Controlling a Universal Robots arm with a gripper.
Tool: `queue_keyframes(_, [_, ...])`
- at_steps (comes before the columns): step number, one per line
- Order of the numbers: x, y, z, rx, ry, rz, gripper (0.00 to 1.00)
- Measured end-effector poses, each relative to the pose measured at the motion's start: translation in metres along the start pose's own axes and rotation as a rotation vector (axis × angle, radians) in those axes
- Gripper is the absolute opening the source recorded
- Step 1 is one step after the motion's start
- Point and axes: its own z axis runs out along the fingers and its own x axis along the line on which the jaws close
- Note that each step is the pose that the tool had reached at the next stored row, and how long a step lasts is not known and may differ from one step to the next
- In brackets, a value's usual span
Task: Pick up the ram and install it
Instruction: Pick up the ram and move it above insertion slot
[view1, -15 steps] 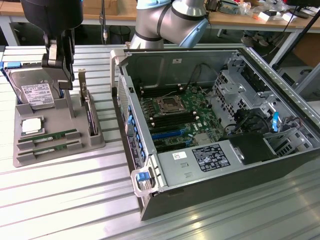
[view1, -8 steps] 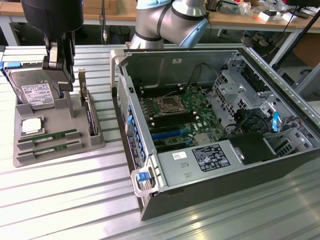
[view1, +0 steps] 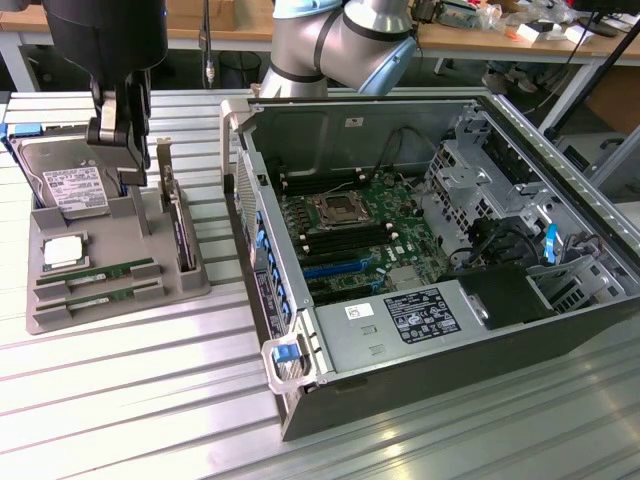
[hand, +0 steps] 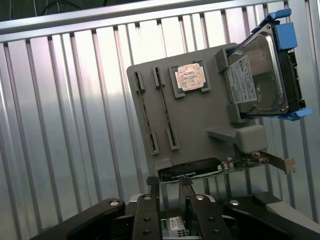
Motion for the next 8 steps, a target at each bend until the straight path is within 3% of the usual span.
queue_keyframes(8, [0.0001, -0.0002, 0.0038, 0.0001, 0.0000, 0.000, 0.30])
